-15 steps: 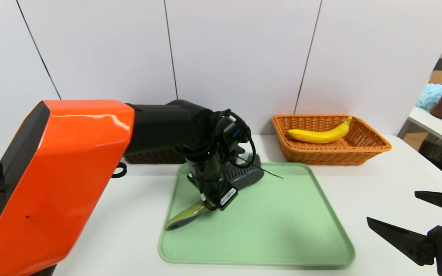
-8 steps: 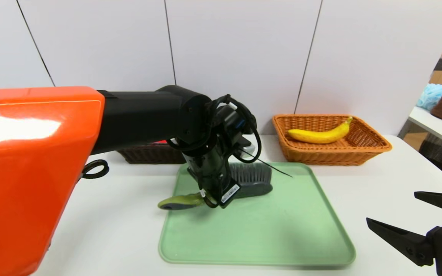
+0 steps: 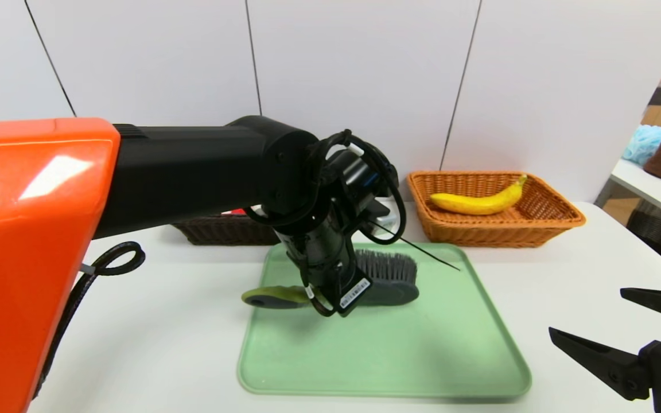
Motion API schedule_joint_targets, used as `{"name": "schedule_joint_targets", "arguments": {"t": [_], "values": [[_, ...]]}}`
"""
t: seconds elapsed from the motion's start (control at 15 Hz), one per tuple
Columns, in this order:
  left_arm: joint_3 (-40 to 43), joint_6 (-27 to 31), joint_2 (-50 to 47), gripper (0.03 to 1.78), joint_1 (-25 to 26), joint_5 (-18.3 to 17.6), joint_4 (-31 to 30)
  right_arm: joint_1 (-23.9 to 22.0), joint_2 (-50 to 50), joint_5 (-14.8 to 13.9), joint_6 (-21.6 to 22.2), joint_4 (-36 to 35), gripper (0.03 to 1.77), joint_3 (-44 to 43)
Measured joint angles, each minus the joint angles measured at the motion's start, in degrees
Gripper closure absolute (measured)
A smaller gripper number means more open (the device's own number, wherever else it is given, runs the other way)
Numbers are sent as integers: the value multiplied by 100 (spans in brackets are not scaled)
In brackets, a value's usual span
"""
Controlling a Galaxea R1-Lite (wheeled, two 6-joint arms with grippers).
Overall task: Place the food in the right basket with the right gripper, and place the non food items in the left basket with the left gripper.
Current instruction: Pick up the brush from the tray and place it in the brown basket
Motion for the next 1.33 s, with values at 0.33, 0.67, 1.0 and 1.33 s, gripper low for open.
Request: {"name": "schedule_joint_targets", "arguments": {"t": [0.33,0.67,1.0,1.33], "values": [[-2,96,-150,150,-9,16,-11,0,-6,2,-11,0,10,24],[-9,167,-315,150,-30,22,-4,5,-6,2,-6,0,10,45],[-2,254,-497,150,-95,28,44,10,-28,2,-11,0,10,85],[-5,368,-739,150,-141,30,74,10,-46,2,-12,0,10,127]]}}
